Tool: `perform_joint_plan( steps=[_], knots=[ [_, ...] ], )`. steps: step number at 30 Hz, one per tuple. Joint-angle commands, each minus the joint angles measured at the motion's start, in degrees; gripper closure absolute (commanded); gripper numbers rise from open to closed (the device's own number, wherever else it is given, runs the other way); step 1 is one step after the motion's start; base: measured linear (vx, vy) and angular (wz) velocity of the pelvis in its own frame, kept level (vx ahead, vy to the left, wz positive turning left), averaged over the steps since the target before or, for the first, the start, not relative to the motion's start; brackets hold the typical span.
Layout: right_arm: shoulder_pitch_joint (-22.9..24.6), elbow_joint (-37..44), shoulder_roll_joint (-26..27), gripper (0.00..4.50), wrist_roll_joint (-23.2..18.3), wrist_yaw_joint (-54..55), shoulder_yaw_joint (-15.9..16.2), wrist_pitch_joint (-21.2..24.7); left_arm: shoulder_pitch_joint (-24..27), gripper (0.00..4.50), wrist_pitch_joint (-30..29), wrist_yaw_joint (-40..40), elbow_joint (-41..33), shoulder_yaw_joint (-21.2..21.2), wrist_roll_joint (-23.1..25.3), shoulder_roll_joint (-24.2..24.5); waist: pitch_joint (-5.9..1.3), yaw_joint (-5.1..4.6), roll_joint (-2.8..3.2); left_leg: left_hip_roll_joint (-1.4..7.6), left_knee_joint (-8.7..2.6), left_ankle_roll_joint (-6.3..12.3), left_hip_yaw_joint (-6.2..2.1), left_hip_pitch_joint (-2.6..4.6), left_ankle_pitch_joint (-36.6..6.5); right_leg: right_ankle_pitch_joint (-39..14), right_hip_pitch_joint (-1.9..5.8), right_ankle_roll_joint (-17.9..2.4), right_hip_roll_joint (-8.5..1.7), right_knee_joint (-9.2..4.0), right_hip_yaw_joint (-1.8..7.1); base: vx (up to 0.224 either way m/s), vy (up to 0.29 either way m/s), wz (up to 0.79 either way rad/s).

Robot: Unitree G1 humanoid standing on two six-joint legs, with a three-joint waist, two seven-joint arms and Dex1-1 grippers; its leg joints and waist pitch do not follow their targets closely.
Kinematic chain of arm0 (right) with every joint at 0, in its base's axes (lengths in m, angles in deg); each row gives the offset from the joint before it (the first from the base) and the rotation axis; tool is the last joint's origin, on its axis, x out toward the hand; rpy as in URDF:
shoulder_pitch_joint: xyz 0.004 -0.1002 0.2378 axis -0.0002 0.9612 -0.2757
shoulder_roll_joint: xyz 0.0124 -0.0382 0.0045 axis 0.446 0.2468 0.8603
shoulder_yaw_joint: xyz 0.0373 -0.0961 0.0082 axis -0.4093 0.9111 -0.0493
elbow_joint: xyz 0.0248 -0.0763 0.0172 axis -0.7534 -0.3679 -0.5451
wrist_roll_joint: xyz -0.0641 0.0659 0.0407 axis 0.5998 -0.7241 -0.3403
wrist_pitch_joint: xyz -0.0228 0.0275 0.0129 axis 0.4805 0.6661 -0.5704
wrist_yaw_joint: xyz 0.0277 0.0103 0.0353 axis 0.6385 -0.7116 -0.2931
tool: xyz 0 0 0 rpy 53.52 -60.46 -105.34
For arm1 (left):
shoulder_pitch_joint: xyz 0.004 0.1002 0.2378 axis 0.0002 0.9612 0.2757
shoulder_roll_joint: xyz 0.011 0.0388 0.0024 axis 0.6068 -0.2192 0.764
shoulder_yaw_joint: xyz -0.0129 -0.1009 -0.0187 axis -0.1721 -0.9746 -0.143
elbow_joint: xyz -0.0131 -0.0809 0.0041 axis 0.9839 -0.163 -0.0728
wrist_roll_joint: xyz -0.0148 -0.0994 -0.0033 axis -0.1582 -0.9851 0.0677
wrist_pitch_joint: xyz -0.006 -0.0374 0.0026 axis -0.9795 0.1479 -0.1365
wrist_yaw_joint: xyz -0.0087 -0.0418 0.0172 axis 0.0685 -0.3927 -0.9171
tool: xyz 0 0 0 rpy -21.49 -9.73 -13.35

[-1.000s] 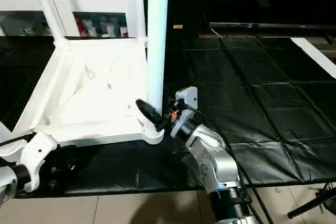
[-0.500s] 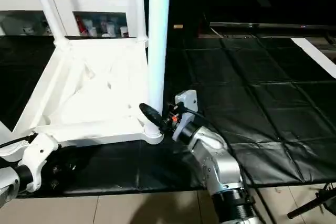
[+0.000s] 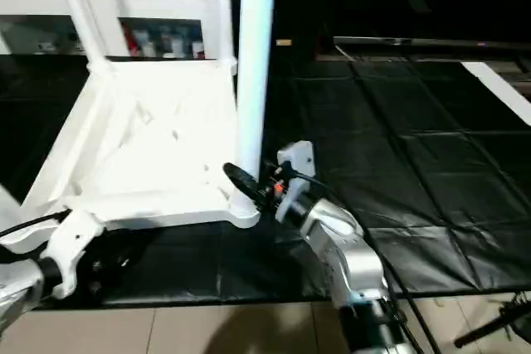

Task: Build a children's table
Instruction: Flip table

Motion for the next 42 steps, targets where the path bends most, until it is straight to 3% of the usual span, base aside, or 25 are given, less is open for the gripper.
perform_joint_plan(
  steps=[1,3,8,10,12,13,20,21,22,26,30,31,34,35,36,37,38,42],
  knots=[
    [1.18,3.39,-0.13,2.46,-2.17,0.47,-2.0,1.09,-2.23,2.39,1.17,-0.78,0.95,0.3,0.93,-0.52,-2.33,-0.27,1.31,2.68,-4.83,-0.55,-1.17,0.41,-18.48,-19.61,1.46,-6.65,-4.18,-4.04,3.86,0.0,0.0,0.0],
    [1.79,4.17,-0.4,2.47,-2.28,0.66,-2.27,1.33,-2.79,2.39,1.42,-0.81,1.23,0.58,1.02,-0.83,-2.32,0.04,1.15,2.73,-4.84,-0.54,-1.13,0.33,-18.44,-19.74,1.53,-6.42,-4.26,-4.12,3.87,0.0,0.0,0.0],
    [4.72,7.51,-1.73,2.49,-2.91,1.54,-3.64,2.13,-5.0,2.39,2.66,-0.66,2.73,1.91,1.74,-2.1,-2.41,0.43,1.42,2.83,-4.78,-1.02,-1.02,0.66,-18.75,-18.43,1.36,-6.61,-4.12,-4.12,4.02,0.0,0.0,0.0],
    [5.19,7.98,-2.05,2.49,-2.96,1.73,-3.98,2.19,-5.38,2.39,2.84,-0.58,2.99,2.12,1.84,-2.31,-2.52,0.37,1.37,2.81,-4.86,-0.95,-1.17,0.09,-17.47,-16.32,1.87,-7.16,-4.18,-3.63,4.0,0.0,0.0,0.0],
    [5.78,8.61,-2.67,2.49,-3.16,2.0,-4.51,2.48,-5.99,2.39,3.2,-0.49,3.42,2.5,1.89,-2.62,-2.58,0.42,1.36,2.8,-4.72,-0.84,-1.03,0.3,-17.18,-15.7,1.66,-7.23,-4.15,-3.68,4.04,0.0,0.0,0.0],
    [5.96,8.72,-3.08,2.49,-3.14,2.14,-4.86,2.56,-6.3,2.39,3.32,-0.43,3.48,2.69,1.92,-2.84,-2.6,0.4,1.37,2.79,-4.72,-0.75,-1.06,0.07,-16.5,-15.1,1.88,-7.45,-4.27,-3.55,4.03,0.0,0.0,0.0],
    [4.75,6.85,-4.76,2.5,-2.55,2.21,-6.88,1.91,-7.56,2.39,3.64,-0.3,3.03,3.42,1.74,-3.95,-2.61,0.36,1.07,2.79,-4.61,-0.22,-1.04,-0.11,-15.54,-16.12,2.08,-7.46,-4.42,-3.66,3.96,0.0,0.0,0.0],
    [4.34,6.45,-5.08,2.51,-2.45,2.24,-7.29,1.75,-7.81,2.39,3.67,-0.43,2.96,3.5,1.73,-4.19,-2.54,0.27,0.64,2.75,-4.59,-0.04,-0.97,-0.22,-15.21,-16.27,2.09,-7.37,-4.36,-3.69,3.96,0.0,0.0,0.0],
    [3.92,6.09,-5.37,2.53,-2.42,2.31,-7.72,1.64,-8.11,2.39,3.71,-0.57,2.93,3.58,1.73,-4.43,-2.57,0.32,0.89,2.77,-4.57,0.02,-1.0,-0.14,-15.06,-16.65,2.04,-7.42,-4.41,-3.67,3.94,0.0,0.0,0.0],
    [2.88,5.45,-6.13,2.54,-2.32,3.1,-9.01,1.32,-10.21,2.39,5.15,-1.58,4.34,3.91,2.19,-5.65,-2.62,0.42,0.64,2.71,-4.41,0.36,-0.92,-0.18,-13.88,-16.81,2.08,-7.3,-4.47,-3.68,3.93,0.0,0.0,0.0],
    [2.8,5.33,-6.15,2.55,-2.3,3.75,-9.07,1.22,-12.22,2.39,6.31,-2.1,6.58,4.04,3.03,-6.16,-2.81,0.42,0.49,2.7,-4.32,0.64,-0.94,-0.34,-11.97,-15.05,2.22,-7.01,-4.42,-3.43,3.88,0.0,0.0,0.0],
    [2.67,5.13,-6.17,2.55,-2.15,3.87,-8.87,1.12,-12.96,2.39,6.36,-2.06,7.13,4.12,3.1,-6.29,-2.86,0.43,0.79,2.72,-4.28,0.63,-0.96,-0.35,-11.5,-14.07,2.2,-7.32,-4.43,-3.28,3.86,0.0,0.0,0.0],
    [1.46,2.78,-6.05,2.56,-0.87,3.96,-8.29,0.13,-14.48,2.39,6.23,-1.67,7.67,4.36,2.77,-7.26,-2.95,0.17,0.8,2.71,-4.15,0.39,-0.88,-0.33,-11.58,-12.18,2.2,-8.48,-4.38,-3.08,3.79,0.0,0.0,0.0],
    [0.89,1.78,-6.08,2.56,-0.01,4.32,-7.89,-0.23,-14.38,2.39,6.47,-1.58,7.54,4.28,2.38,-7.77,-2.96,0.12,0.82,2.69,-4.14,0.36,-0.89,-0.34,-11.55,-11.98,2.25,-8.73,-4.37,-3.02,3.78,0.0,0.0,0.0],
    [0.71,1.49,-6.12,2.56,0.3,4.47,-7.74,-0.31,-14.3,2.39,6.57,-1.58,7.46,4.22,2.24,-7.93,-2.94,0.07,1.21,2.69,-4.11,0.24,-0.92,-0.36,-11.55,-11.83,2.22,-8.9,-4.39,-2.99,3.8,0.0,0.0,0.0],
    [0.5,1.16,-6.2,2.56,0.68,4.69,-7.54,-0.38,-14.18,2.39,6.73,-1.6,7.37,4.14,2.08,-8.14,-2.88,-0.09,0.93,2.68,-4.08,0.21,-0.85,-0.38,-12.01,-11.99,2.28,-8.96,-4.36,-3.16,3.79,0.0,0.0,0.0],
    [0.18,0.66,-6.25,2.56,0.78,4.66,-7.32,0.01,-13.55,2.39,6.6,-1.98,6.6,3.46,1.2,-8.73,-2.97,-0.11,1.25,2.6,-4.02,0.29,-0.9,-0.49,-11.72,-11.53,2.42,-8.97,-4.4,-2.98,3.8,0.0,0.0,0.0],
    [-0.14,0.25,-6.43,2.56,0.99,4.53,-6.73,0.72,-10.97,2.39,6.55,-3.86,3.24,0.61,-1.79,-10.67,-2.86,-0.63,1.12,2.88,-4.08,0.66,-0.98,-0.85,-12.18,-12.06,2.63,-9.79,-4.5,-3.03,3.65,0.0,0.0,0.0]
  ],
)
